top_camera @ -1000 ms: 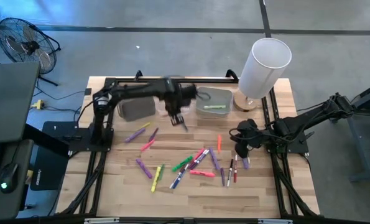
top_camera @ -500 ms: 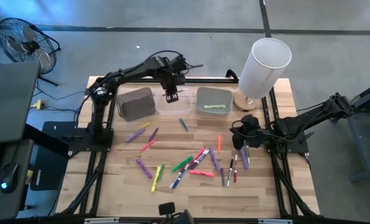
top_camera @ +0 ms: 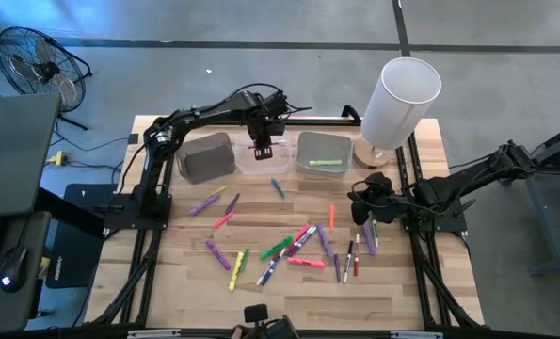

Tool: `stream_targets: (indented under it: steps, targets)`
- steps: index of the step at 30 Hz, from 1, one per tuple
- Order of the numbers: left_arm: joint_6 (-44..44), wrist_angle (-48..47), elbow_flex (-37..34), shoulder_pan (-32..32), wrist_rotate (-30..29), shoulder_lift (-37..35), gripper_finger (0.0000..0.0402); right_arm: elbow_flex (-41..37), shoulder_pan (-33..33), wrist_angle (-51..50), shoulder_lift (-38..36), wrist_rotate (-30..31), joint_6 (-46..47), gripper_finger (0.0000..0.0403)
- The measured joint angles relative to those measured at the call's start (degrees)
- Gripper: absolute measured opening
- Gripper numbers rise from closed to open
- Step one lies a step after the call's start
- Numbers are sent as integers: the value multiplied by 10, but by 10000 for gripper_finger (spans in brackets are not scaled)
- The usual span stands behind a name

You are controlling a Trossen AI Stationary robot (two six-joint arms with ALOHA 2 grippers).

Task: Pick & Place Markers
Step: Put the pink marker pen into the transparent bin, then put the violet highlighter pen into the gray bin

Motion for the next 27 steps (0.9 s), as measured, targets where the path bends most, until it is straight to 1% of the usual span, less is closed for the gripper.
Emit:
stream_targets:
  steps: [2,5,9,15,21,27]
  targets:
    - [-9,-1,0,0,-2,0,80,0,0,0,0,-3,0,0]
    - [-27,-13,0,0,-21,0,102,0,0,0,0,-10,-14,0]
    - [-86,-29,0,-6,-38,0,113,0,0,-1,0,-24,-18,0]
    - [-176,-43,0,-30,5,-22,114,0,0,-1,0,-41,-101,0]
    - [-250,-55,1,-92,5,-63,114,0,0,0,0,-43,-166,0]
    - [-310,-57,1,-183,-4,-92,112,0,0,0,0,-67,-169,0]
